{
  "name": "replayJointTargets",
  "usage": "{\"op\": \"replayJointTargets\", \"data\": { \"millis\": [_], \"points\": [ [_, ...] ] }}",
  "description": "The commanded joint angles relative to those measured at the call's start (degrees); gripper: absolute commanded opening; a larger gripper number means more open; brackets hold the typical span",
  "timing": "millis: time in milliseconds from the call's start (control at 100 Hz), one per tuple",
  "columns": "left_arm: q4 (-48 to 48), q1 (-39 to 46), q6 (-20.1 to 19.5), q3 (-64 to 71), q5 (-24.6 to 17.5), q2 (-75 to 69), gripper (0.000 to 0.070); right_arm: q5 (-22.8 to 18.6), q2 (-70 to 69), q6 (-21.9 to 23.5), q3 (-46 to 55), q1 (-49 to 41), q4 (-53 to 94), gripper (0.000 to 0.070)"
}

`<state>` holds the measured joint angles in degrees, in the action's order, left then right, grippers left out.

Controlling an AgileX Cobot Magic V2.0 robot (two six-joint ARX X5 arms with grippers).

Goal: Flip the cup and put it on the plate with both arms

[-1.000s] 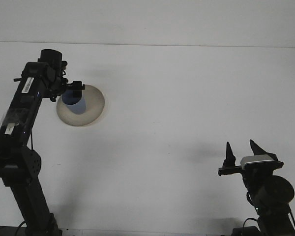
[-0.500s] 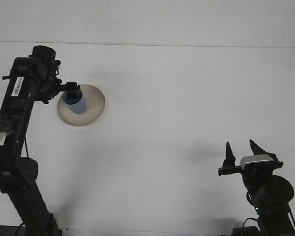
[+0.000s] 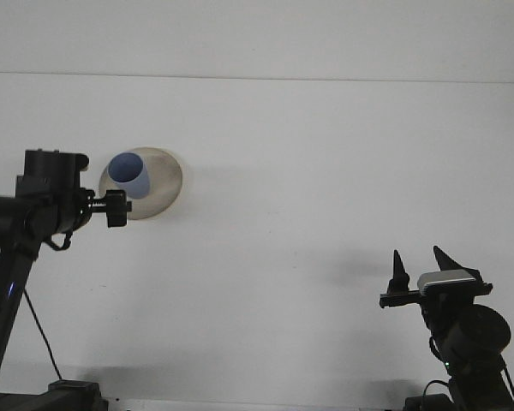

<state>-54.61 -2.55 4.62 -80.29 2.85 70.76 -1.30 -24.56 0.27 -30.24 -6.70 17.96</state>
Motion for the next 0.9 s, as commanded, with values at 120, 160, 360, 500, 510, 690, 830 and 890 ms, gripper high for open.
{"op": "replayJointTargets", "data": {
  "millis": [120, 160, 360, 500, 510, 690, 830, 890],
  "points": [
    [11.08, -0.09, 0.37, 15.30, 0.15, -17.11, 0.0521, 0.07, -0.20, 0.76, -0.63, -0.09, -0.37, 0.0493],
    [14.08, -0.09, 0.39, 18.67, 0.15, -20.98, 0.0521, 0.07, -0.20, 0.76, -0.63, -0.07, -0.37, 0.0493],
    [25.11, -0.11, 0.37, 33.66, 0.11, -38.64, 0.0521, 0.02, -0.20, 0.83, -0.63, -0.09, -0.37, 0.0493],
    [27.80, -0.11, -1.22, 40.35, 0.07, -47.15, 0.0521, 0.02, -0.20, 0.85, -0.63, -0.09, -0.39, 0.0493],
    [27.89, -0.11, -1.44, 40.74, 0.07, -47.58, 0.0521, 0.00, -0.20, 0.87, -0.63, -0.09, -0.42, 0.0493],
    [32.13, -0.09, -3.76, 43.63, 0.07, -49.62, 0.0539, -0.13, -0.20, 1.46, -0.63, -0.09, -1.27, 0.0493],
    [35.91, -0.09, -3.76, 43.63, 0.09, -46.31, 0.0550, -0.17, -0.20, 1.46, -0.63, -0.09, -2.01, 0.0493],
    [37.86, -0.11, -3.52, 43.63, 0.07, -44.50, 0.0550, -0.17, -0.20, 1.46, -0.63, -0.09, -2.14, 0.0493]
  ]
}}
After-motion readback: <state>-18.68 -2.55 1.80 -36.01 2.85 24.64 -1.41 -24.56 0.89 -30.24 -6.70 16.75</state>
